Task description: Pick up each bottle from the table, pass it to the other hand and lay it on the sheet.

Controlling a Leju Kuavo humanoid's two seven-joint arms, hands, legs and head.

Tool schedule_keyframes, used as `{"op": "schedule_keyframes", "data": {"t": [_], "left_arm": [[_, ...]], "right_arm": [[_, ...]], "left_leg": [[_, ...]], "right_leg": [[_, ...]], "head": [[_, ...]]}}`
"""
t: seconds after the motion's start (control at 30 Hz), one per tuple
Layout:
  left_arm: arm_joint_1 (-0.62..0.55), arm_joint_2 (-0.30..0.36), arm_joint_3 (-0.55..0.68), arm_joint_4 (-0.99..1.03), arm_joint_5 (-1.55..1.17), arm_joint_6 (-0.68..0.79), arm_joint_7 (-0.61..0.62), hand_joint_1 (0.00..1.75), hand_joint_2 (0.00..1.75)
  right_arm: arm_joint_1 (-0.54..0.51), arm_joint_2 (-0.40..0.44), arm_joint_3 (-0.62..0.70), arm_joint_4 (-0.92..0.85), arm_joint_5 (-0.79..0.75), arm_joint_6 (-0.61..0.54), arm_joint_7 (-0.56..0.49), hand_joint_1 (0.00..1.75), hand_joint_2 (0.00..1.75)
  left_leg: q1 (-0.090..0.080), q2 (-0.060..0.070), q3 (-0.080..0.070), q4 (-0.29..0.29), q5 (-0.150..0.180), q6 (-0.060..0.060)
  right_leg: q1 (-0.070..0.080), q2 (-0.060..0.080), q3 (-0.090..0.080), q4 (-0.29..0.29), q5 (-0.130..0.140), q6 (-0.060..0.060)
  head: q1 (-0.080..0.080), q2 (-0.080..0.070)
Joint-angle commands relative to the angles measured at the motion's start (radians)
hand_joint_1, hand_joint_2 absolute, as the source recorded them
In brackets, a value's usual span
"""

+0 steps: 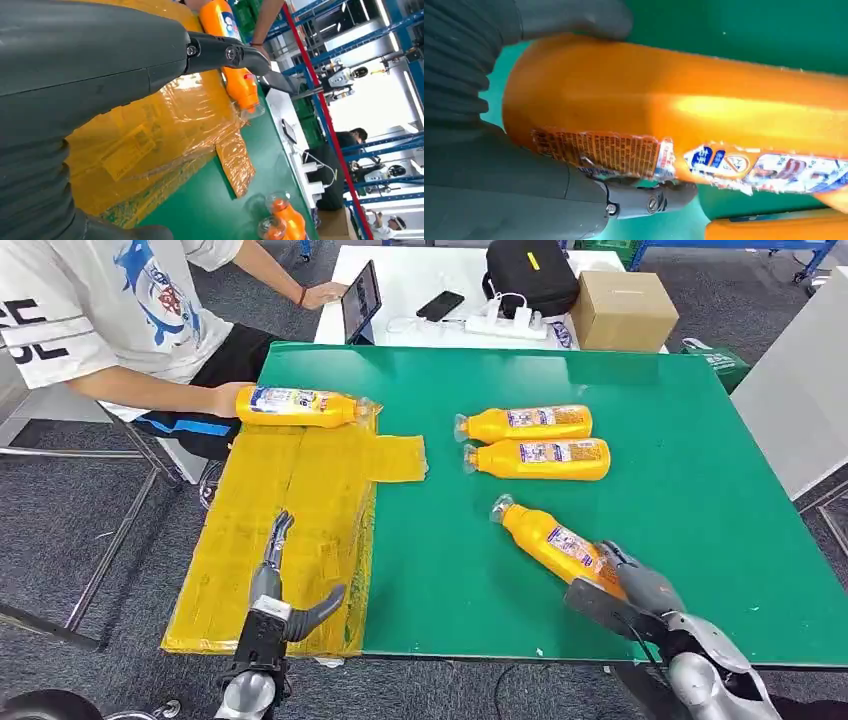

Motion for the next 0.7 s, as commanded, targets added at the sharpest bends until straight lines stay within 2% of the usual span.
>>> {"op": "schedule_keyframes", "data": {"t": [0.03, 0.17, 0.47, 0.53, 0.6, 0.63, 0.67, 0.7], "left_arm": [[-0.047, 0.008, -0.015, 0.092, 0.013, -0.007, -0.004, 0.00, 1.75], [-0.055, 0.006, -0.015, 0.107, 0.021, -0.009, -0.006, 0.00, 1.75], [-0.059, 0.006, -0.018, 0.114, 0.022, -0.013, -0.005, 0.00, 1.75], [-0.054, 0.001, -0.017, 0.110, 0.025, -0.013, -0.004, 0.00, 1.75], [-0.040, -0.005, -0.011, 0.084, 0.028, -0.022, -0.001, 0.00, 1.75], [-0.030, -0.010, -0.008, 0.065, 0.032, -0.028, 0.005, 0.00, 1.75], [-0.027, -0.011, -0.008, 0.060, 0.032, -0.029, 0.007, 0.00, 1.75], [-0.020, -0.015, -0.006, 0.044, 0.038, -0.040, 0.015, 0.00, 1.75]], "right_arm": [[0.061, 0.006, 0.027, 0.040, -0.022, 0.006, 0.001, 1.64, 1.75], [0.073, 0.008, 0.029, 0.040, -0.030, -0.003, 0.004, 1.73, 1.75], [0.070, 0.036, 0.028, 0.052, -0.022, -0.027, 0.004, 1.71, 1.75], [0.073, 0.083, 0.012, 0.050, -0.004, -0.086, -0.021, 1.75, 1.75], [0.072, 0.182, -0.037, 0.011, 0.025, -0.220, -0.113, 1.75, 1.75], [0.068, 0.226, -0.043, -0.029, 0.043, -0.259, -0.127, 1.75, 1.75], [0.065, 0.231, -0.038, -0.040, 0.050, -0.256, -0.113, 1.75, 1.75], [0.064, 0.286, -0.069, -0.080, 0.062, -0.363, -0.192, 1.75, 1.75]], "left_leg": [[0.001, -0.003, 0.003, -0.001, 0.000, -0.001], [0.002, -0.003, 0.003, -0.001, 0.000, -0.001], [0.001, -0.002, 0.003, -0.001, 0.000, -0.001], [0.002, -0.002, 0.004, -0.002, 0.000, -0.001], [0.002, -0.002, 0.006, -0.002, -0.001, -0.002], [0.002, -0.001, 0.006, -0.002, -0.001, -0.002], [0.002, 0.002, 0.005, -0.002, -0.001, -0.002], [0.002, 0.003, 0.005, -0.002, -0.001, -0.002]], "right_leg": [[0.002, -0.004, 0.005, -0.002, -0.001, -0.002], [0.002, -0.004, 0.005, -0.002, -0.001, -0.001], [0.002, -0.003, 0.005, -0.002, 0.000, -0.001], [0.002, -0.003, 0.005, -0.003, 0.000, -0.002], [0.003, -0.004, 0.007, -0.004, -0.001, -0.003], [0.003, -0.003, 0.007, -0.003, -0.001, -0.003], [0.003, 0.000, 0.005, -0.002, 0.000, -0.002], [0.003, 0.001, 0.005, -0.002, 0.000, -0.003]], "head": [[0.000, 0.000], [0.000, 0.000], [0.000, 0.000], [0.000, 0.000], [0.000, 0.000], [0.000, 0.000], [0.001, 0.000], [0.001, 0.000]]}}
